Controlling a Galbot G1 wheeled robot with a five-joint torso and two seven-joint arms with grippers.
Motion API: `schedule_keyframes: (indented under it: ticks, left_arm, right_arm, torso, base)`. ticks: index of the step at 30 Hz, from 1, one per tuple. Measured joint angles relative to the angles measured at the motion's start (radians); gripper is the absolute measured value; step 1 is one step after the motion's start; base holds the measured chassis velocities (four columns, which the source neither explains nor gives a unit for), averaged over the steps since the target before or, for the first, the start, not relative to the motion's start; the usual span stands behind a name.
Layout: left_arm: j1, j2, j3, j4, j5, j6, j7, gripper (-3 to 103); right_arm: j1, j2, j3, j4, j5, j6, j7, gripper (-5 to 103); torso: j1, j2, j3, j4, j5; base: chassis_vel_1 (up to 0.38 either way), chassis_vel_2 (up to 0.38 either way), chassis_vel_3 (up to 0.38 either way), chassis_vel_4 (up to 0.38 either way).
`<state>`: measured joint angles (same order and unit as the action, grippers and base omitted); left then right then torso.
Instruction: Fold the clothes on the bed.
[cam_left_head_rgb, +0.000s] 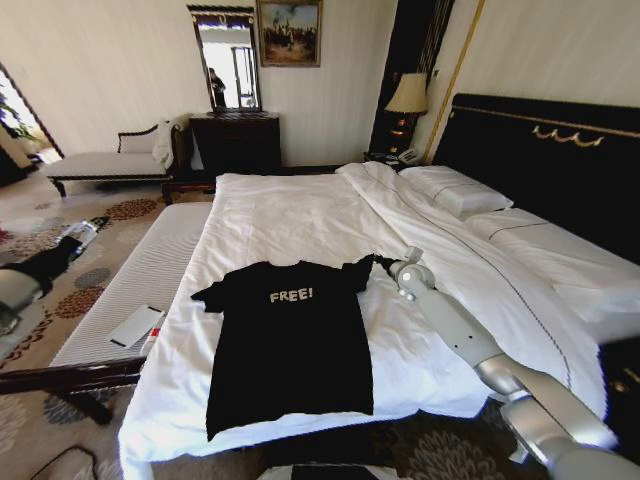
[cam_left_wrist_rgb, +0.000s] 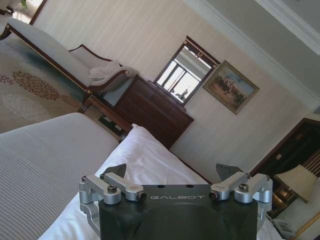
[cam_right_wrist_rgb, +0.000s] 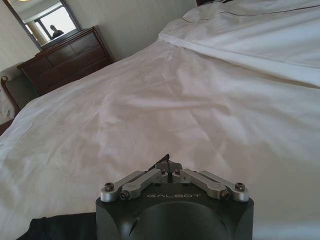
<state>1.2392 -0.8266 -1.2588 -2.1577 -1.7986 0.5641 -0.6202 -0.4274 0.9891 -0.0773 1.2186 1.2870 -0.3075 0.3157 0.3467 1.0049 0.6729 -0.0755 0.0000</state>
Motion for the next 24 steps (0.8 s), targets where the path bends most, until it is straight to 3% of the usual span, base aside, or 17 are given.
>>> schedule_keyframes:
  ticks: [5,24]
  left_arm:
    - [-0.002,-0.002,0.000,0.003,0.001,0.000,0.000,100]
    - [0.020,-0.023,-0.007,0.018,0.011,0.003,0.005,100]
  right_arm:
    - [-0.021,-0.003,-0.048,0.045,-0.026,0.000,-0.003,0]
    - [0.008,0.108,-0.229,0.112,-0.055,0.027,0.030,0]
  torso:
    - [0.000,0.000,0.000,0.0002,0.0000]
    - [0.000,0.000,0.000,0.0001,-0.0001]
  base:
    - [0.000,0.000,0.000,0.000]
    - [0.000,0.000,0.000,0.000]
